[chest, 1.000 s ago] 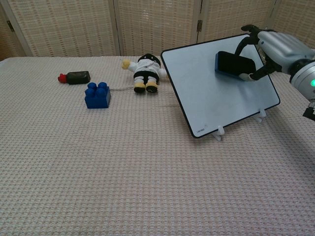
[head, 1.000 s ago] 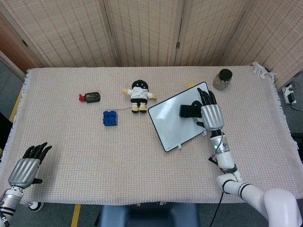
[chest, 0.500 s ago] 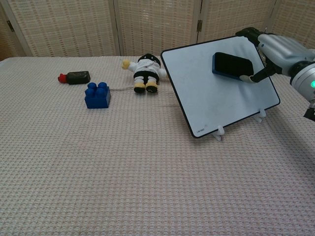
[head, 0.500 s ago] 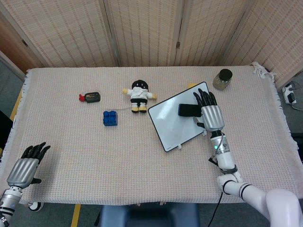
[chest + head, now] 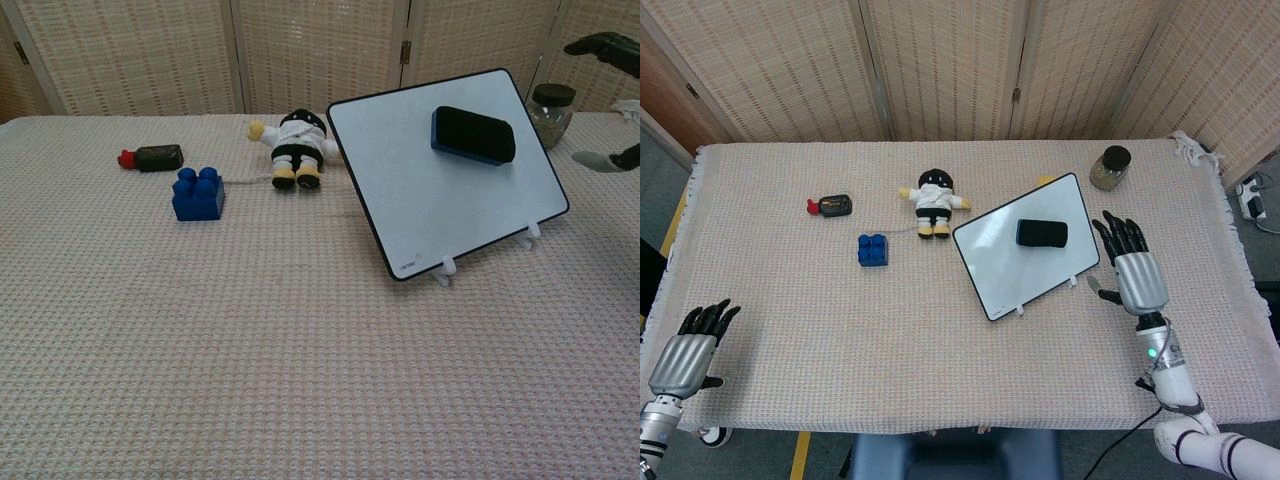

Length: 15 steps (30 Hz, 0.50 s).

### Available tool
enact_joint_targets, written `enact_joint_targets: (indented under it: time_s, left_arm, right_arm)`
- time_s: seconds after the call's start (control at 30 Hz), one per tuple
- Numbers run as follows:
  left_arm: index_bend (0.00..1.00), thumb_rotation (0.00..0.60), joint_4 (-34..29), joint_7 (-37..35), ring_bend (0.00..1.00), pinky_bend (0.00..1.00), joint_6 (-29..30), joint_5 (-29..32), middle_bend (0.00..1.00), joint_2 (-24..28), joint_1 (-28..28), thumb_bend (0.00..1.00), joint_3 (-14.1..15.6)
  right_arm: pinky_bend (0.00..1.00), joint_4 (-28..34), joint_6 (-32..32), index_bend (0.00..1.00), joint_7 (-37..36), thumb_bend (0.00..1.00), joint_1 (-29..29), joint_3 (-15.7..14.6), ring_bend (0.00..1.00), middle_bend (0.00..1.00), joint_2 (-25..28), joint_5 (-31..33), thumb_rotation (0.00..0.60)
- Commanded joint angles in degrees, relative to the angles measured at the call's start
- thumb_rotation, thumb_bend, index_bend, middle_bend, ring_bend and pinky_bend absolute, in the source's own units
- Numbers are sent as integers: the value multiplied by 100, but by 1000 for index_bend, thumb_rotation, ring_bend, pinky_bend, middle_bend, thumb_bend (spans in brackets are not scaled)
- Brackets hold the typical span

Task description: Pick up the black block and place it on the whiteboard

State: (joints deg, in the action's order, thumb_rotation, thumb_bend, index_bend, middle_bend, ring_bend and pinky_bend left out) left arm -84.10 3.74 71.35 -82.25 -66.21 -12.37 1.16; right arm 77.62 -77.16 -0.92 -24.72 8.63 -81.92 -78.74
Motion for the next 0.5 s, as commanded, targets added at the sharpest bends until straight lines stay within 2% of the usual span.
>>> enact_joint_targets:
  time_s: [0.03,0.13,0.23,0.37,0.5]
  left_arm:
    - [0,600,7,136,0,0,445,-173,0,-39,152,211,-24]
    - [0,600,-10,252,0,0,941,-429,0,-96,314,211,-15]
    - [0,600,-101,351,0,0,1309,-719,0,-100,451,211,62]
    - [0,600,-222,577,0,0,1785,-1157,0,-89,644,211,204]
    - [0,600,-309,646,0,0,2237,-1656,0,-53,863,210,415]
  right_arm:
    - [0,1409,-836,0,85,314,1235,-1004,0,0,1459,-447,600]
    - [0,1812,-898,0,327,314,1633,-1418,0,0,1949,-460,600]
    - [0,1998,-1056,0,524,313,1937,-1683,0,0,2161,-613,600]
    - [0,2016,-1373,0,557,314,2262,-1917,0,0,2095,-1097,600]
    - [0,2017,-1664,0,911,314,2516,-2070,0,0,2032,-1570,600]
